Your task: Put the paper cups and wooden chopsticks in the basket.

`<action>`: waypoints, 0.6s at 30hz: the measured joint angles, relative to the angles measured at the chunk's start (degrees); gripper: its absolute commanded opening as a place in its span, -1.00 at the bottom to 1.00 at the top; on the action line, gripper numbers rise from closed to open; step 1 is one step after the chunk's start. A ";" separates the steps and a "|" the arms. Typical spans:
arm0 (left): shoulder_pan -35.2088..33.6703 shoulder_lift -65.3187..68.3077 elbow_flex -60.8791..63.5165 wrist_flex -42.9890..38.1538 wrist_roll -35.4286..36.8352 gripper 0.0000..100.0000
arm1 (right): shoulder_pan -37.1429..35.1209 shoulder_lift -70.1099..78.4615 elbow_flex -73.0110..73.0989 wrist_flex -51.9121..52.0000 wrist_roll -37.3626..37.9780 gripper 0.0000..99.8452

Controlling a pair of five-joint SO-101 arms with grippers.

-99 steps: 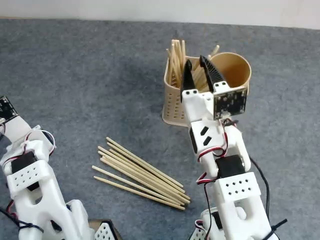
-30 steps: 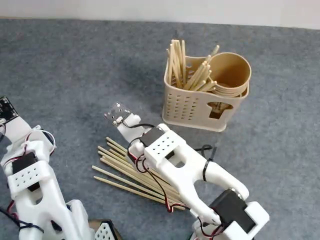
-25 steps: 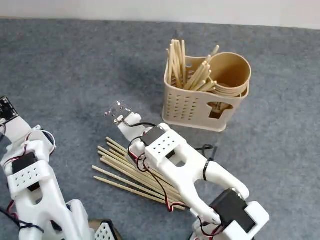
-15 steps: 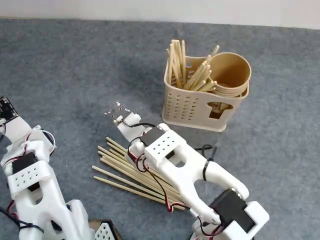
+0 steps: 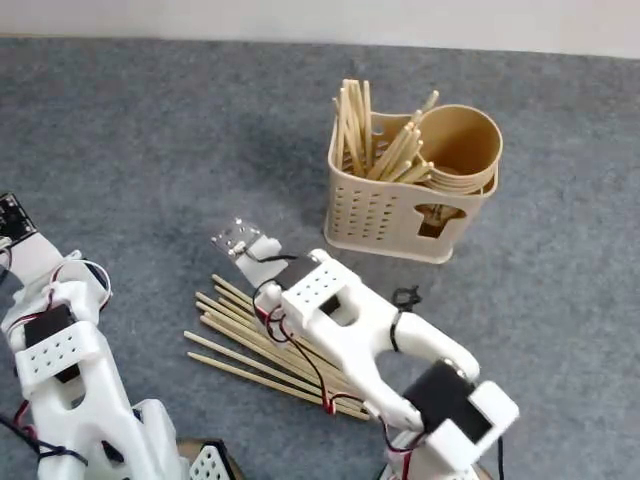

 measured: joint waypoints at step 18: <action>0.00 0.00 0.00 0.00 0.00 -0.98 | 2.81 3.96 -4.22 0.35 4.48 -0.99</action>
